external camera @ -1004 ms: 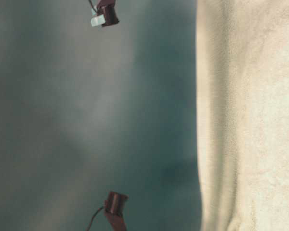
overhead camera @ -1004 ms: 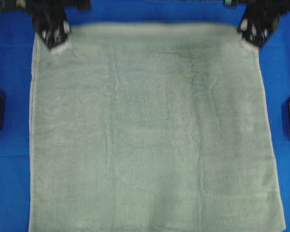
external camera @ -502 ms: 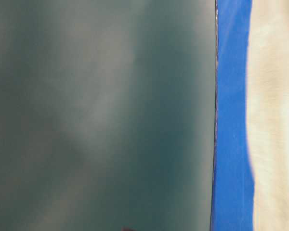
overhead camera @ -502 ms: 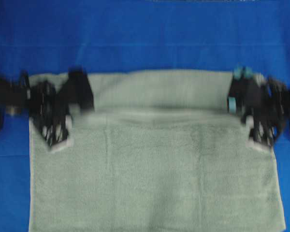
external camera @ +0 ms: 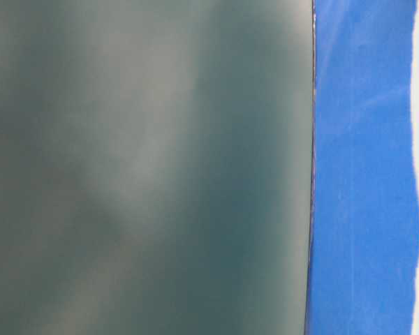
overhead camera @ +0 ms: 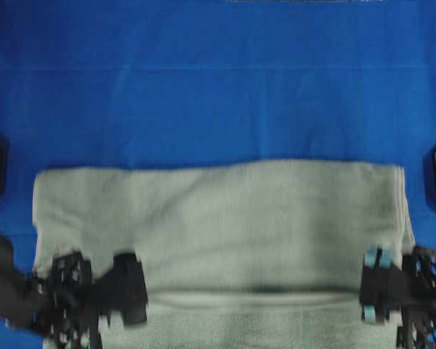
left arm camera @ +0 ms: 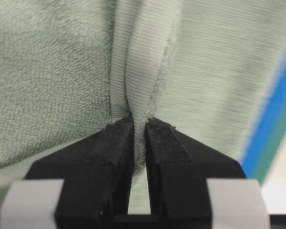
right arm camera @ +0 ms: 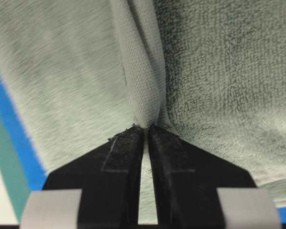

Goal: Fold a bath towel.
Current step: 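Lift the far edge with both grippers and pull it toward the near edge, then lower the folded edge onto the near edge and open both grippers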

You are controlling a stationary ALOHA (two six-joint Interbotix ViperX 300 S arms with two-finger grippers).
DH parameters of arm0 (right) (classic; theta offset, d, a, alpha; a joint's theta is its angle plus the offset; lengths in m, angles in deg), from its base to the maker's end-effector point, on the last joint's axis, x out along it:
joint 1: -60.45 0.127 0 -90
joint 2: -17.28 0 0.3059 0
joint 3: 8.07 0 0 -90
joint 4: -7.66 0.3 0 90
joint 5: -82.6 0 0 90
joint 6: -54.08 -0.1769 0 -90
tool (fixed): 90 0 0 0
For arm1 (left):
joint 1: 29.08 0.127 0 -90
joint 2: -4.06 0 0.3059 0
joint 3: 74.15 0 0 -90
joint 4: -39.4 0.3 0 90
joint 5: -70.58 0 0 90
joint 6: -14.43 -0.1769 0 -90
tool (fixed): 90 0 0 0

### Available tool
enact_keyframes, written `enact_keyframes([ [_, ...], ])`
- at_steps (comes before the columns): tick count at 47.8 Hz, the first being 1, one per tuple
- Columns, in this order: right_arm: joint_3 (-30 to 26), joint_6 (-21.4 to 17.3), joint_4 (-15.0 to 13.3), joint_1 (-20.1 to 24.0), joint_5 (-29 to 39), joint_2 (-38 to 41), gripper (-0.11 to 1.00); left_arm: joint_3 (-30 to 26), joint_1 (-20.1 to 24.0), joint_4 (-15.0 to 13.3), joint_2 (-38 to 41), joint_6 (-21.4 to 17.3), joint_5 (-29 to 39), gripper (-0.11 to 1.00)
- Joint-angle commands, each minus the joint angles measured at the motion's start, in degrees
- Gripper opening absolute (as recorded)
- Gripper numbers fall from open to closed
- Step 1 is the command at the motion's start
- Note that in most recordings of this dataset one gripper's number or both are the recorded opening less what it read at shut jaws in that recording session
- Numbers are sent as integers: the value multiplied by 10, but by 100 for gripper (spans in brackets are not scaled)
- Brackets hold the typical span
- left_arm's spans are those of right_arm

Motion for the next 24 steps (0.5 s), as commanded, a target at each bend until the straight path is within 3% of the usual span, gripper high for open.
enact_keyframes([
  [1, -22, -19, 0, 27, 15, 7, 7, -42, -16, 8, 6, 6, 7, 4],
  [12, -26, -84, 1, 60, 6, 9, 7, -96, -34, 20, 42, 7, 27, 4],
  [24, -26, -100, 1, 73, -40, 9, 7, -95, -39, 20, 47, 6, 19, 4],
])
